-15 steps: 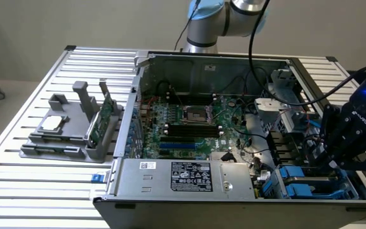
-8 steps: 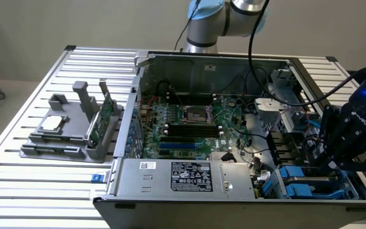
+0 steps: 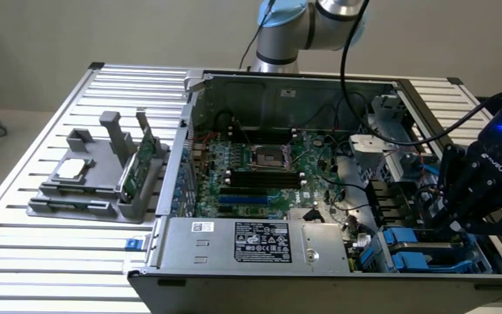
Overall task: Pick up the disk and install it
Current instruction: 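Insert the disk into the insertion slot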
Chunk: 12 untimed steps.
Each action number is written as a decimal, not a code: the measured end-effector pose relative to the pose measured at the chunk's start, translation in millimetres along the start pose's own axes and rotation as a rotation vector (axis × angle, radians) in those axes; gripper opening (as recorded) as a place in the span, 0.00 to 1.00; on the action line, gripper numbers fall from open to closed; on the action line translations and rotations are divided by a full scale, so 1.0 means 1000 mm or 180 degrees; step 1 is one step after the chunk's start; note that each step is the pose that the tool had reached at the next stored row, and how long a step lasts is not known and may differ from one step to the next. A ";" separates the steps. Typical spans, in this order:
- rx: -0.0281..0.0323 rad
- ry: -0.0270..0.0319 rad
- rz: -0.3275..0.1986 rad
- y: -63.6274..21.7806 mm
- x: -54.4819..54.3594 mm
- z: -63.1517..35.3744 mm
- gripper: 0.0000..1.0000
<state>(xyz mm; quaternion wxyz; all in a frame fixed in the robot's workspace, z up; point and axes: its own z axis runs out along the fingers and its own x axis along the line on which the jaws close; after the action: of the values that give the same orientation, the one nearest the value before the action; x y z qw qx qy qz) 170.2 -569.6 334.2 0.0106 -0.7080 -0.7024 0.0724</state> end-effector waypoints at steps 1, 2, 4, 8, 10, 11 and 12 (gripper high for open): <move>0.0000 0.0001 -0.0002 -0.0001 0.000 0.0000 0.17; 0.0000 0.0002 -0.0005 -0.0002 0.000 0.0001 0.17; -0.0001 0.0004 -0.0012 -0.0005 0.000 0.0002 0.17; -0.0002 0.0007 -0.0027 -0.0008 0.000 0.0003 0.17; -0.0003 0.0007 -0.0034 -0.0008 0.000 0.0003 0.17; -0.0003 0.0008 -0.0038 -0.0009 0.000 0.0003 0.17; -0.0004 0.0008 -0.0043 -0.0008 0.000 0.0003 0.17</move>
<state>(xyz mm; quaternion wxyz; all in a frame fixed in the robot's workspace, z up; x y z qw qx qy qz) 169.3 -569.6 334.0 0.0116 -0.7033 -0.7072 0.0710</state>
